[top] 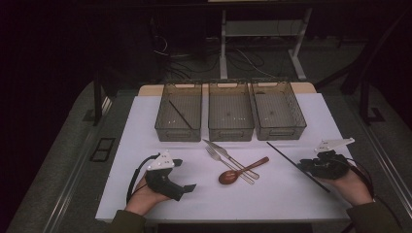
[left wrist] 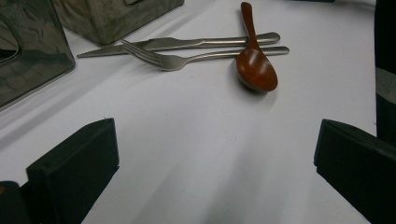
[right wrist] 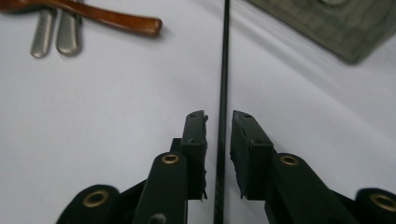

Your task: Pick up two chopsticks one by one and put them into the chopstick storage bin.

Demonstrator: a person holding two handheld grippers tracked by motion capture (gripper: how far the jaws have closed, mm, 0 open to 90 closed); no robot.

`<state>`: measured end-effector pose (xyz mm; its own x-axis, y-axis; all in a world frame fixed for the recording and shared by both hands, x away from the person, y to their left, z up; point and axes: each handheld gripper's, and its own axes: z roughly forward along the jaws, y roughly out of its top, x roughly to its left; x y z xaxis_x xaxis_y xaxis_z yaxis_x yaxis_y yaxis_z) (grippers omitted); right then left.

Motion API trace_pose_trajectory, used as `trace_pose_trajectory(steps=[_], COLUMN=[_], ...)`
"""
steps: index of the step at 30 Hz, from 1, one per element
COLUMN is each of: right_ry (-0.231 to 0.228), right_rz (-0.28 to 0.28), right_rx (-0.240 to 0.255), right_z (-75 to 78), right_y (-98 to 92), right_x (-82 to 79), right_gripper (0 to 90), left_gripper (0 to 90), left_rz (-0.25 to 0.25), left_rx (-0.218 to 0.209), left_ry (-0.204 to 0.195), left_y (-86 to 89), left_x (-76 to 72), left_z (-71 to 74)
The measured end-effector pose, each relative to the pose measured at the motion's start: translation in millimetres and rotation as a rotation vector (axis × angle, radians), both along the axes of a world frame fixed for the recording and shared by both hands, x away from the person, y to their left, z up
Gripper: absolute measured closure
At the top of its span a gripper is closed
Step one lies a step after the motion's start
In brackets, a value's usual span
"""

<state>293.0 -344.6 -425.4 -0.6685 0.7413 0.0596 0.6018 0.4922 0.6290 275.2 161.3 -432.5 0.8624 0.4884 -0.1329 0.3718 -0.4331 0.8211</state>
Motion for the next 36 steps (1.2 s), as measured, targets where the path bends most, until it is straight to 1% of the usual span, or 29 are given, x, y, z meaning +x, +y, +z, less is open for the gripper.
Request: trace_pose_trajectory(steps=[6,13,16,20,27,33,35,36], right_ry=[0.032,0.062,0.073,0.066,0.072,0.086,0.081,0.085], right_rz=[-0.023,-0.029,-0.019,-0.022,-0.030,-0.039,-0.036,-0.036], right_rx=[-0.011,-0.019,-0.023,-0.038,-0.050,-0.026,-0.019,-0.005], right_z=[-5.5,-11.5,-13.6,-14.0,-13.9,-13.6,-13.1,-12.6], right_y=[-8.3,-11.9,-11.8,-10.4,-8.7,-11.2,-12.7,-14.0], right_x=[-4.6,-7.1,-6.0,-6.2,-6.1,-4.7,-4.7,-4.5], right_gripper=[78.0,80.8,81.9,83.5,84.7,84.9,84.9,84.9], left_gripper=[0.0,0.0,0.0,0.0,0.0,0.0,0.0,0.0], left_rz=[-0.001,-0.002,-0.001,-0.004,-0.005,-0.006,-0.008,-0.006], left_rx=[0.001,0.000,-0.001,0.000,-0.001,-0.003,-0.006,-0.006], left_ry=[0.002,0.003,0.005,0.004,0.005,0.004,0.002,0.004], left_y=[-0.4,-0.8,-1.1,-1.1,-2.5,-2.1,-1.3,-1.0], left_x=[0.0,0.1,-0.1,-0.1,-0.6,-0.5,-0.2,-0.1], left_z=[-0.4,-0.9,-1.1,-0.9,-1.1,-0.8,-0.6,-0.5])
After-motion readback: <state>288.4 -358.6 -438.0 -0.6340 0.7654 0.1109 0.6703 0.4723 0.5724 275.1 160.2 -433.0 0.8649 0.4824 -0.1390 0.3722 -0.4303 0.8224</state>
